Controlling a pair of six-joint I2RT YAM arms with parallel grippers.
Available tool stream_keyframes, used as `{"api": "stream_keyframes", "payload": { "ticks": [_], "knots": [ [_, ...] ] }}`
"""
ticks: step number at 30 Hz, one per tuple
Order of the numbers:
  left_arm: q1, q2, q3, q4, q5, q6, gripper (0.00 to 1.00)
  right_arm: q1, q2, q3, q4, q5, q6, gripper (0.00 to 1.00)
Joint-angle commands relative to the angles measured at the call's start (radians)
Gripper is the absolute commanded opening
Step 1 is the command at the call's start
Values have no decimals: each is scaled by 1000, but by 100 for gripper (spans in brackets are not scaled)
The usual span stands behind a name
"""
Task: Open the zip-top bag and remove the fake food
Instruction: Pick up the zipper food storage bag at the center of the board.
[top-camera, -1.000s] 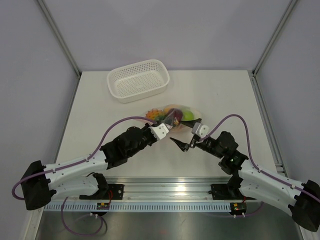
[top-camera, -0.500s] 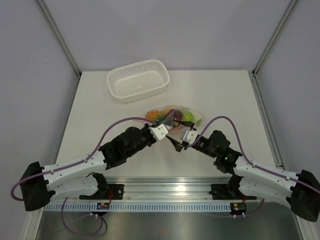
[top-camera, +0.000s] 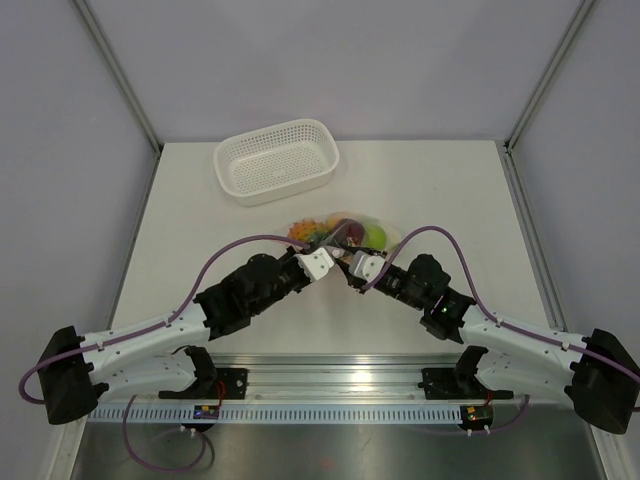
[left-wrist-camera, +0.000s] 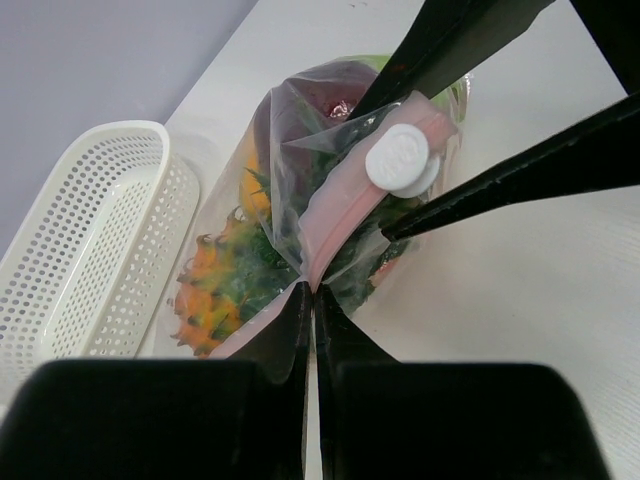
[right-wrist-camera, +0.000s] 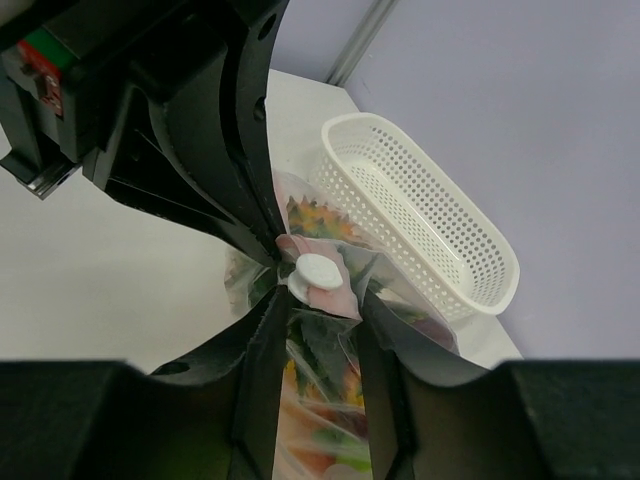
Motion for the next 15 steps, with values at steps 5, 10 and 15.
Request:
{"api": "stream_keyframes", "payload": {
  "ticks": [5,10,15],
  "knots": [
    [3,-30,17,75,-19,-1,0,5,-24,12,56,29,-18,34],
    [3,-31,19,73,-22,-2,0,5,-11,15,62,29,-8,19],
    [4,-33,20,73,-22,-8,0,6,-13,26,55,39,32,0]
  ]
}}
